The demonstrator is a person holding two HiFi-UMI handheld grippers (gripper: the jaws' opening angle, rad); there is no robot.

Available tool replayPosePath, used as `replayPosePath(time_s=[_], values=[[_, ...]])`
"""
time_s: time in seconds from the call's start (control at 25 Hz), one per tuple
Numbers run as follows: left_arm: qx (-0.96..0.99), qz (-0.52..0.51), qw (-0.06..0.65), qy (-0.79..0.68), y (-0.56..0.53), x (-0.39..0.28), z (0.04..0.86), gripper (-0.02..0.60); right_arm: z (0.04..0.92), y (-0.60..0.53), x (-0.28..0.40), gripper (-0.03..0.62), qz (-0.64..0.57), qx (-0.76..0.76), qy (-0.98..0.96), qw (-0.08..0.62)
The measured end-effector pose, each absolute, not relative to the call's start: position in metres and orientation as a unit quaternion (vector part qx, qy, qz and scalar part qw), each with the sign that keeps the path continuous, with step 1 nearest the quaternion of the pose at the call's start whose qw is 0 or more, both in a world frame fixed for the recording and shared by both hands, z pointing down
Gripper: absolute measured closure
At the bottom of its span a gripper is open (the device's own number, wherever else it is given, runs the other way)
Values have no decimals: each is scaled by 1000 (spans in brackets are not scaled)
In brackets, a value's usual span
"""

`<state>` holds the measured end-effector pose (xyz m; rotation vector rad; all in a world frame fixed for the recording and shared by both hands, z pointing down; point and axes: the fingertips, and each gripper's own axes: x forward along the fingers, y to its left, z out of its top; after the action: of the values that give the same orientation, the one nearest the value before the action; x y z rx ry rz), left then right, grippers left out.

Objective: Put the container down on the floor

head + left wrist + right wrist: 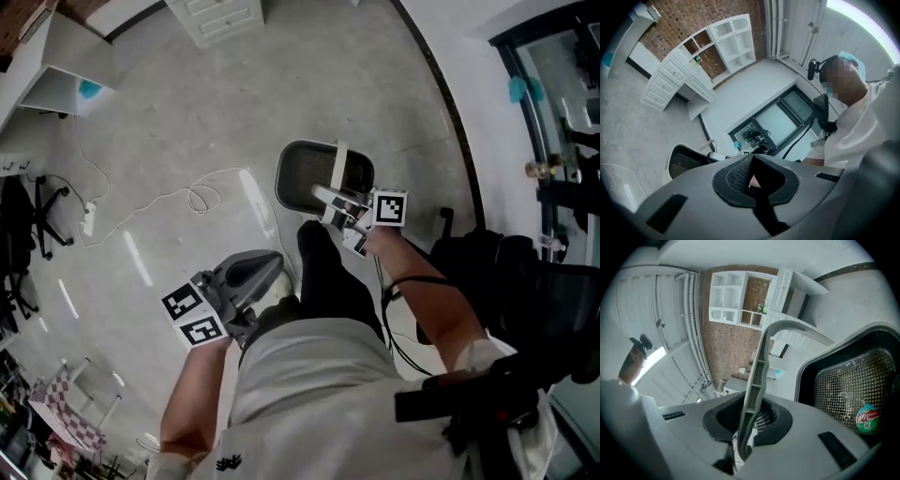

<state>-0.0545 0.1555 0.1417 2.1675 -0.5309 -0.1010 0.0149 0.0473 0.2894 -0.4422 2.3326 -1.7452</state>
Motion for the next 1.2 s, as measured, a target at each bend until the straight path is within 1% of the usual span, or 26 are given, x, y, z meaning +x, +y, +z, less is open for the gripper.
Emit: replayPosePath(time_s=[0.32,0.48,0.64,1.0,1.2], values=[[856,-39,461,-230,41,-34,202,572,414,-63,21,568,-601,-131,787,49],[850,-36,474,-225,8,-22,236,572,471,-91,20,568,-617,-122,777,26],[851,-42,474,-222,-32,-15,270,572,521,-137,17,566,-614,-117,780,27],[835,-42,499,-228,-56,-27,342,572,632,-175,6,566,-625,-118,771,28],[827,-50,507,-236,-62,-25,373,572,674,-187,5,566,-625,-119,771,25]])
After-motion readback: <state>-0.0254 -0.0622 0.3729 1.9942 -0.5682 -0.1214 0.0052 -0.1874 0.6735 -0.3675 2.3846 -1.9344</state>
